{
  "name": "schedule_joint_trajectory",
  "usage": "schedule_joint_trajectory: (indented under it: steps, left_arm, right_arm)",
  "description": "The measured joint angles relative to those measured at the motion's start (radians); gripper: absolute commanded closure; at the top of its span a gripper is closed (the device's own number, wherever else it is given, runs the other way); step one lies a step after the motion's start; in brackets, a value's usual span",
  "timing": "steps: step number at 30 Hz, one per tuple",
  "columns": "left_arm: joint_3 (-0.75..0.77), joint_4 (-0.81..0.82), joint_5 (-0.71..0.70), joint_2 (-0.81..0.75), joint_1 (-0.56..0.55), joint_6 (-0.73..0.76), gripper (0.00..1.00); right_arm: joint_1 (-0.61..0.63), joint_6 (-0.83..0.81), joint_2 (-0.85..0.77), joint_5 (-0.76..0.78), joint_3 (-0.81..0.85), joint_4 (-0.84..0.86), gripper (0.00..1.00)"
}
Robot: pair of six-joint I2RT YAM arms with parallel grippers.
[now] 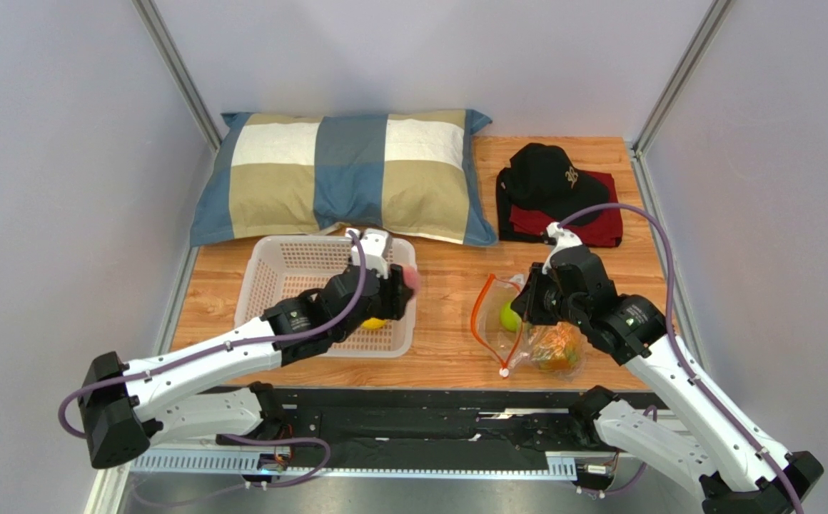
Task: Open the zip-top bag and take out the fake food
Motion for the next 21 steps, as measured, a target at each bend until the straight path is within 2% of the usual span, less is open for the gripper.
schedule_joint_trajectory:
  steps: [5, 6, 7, 9, 10, 11, 15, 17, 19, 20, 21]
  left_arm:
    - [-0.1, -0.207, -0.129, -0.026, 0.154, -0.159, 0.99]
    - [-0.114, -0.239, -0.153, -0.031, 0.164, -0.189, 0.94]
    - [-0.13, -0.255, -0.187, -0.044, 0.166, -0.229, 0.69]
    - [-0.139, -0.279, -0.222, -0.077, 0.166, -0.282, 0.31]
    - [-0.145, -0.291, -0.235, -0.088, 0.166, -0.3, 0.07]
    - [-0.151, -0.303, -0.246, -0.094, 0.166, -0.319, 0.01]
    - [-0.156, -0.333, -0.254, -0.086, 0.167, -0.352, 0.01]
    - [-0.15, -0.336, -0.221, -0.081, 0.167, -0.337, 0.08]
    - [-0.137, -0.302, -0.134, -0.079, 0.169, -0.29, 0.11]
    - [-0.134, -0.27, -0.086, -0.082, 0.169, -0.268, 0.17]
    - [-0.134, -0.237, -0.039, -0.085, 0.169, -0.253, 0.33]
  right_arm:
    - [0.0, 0.0, 0.0, -0.005, 0.0, 0.0, 1.0]
    - [0.0, 0.0, 0.0, -0.006, 0.0, 0.0, 1.0]
    - [0.0, 0.001, 0.0, -0.008, 0.0, 0.0, 1.0]
    - [0.0, 0.001, 0.0, -0.009, 0.0, 0.0, 1.0]
    - [0.0, 0.001, 0.0, -0.01, 0.0, 0.0, 1.0]
    - [0.0, 0.001, 0.0, -0.01, 0.0, 0.0, 1.0]
    - [0.001, 0.001, 0.006, -0.016, 0.0, 0.001, 1.0]
    - [0.001, 0.001, 0.01, -0.02, 0.0, 0.001, 1.0]
    - [0.001, 0.002, 0.011, -0.031, 0.0, 0.001, 1.0]
    - [0.001, 0.002, 0.011, -0.036, 0.0, 0.002, 1.0]
    - [0.001, 0.004, 0.011, -0.042, 0.0, 0.002, 1.0]
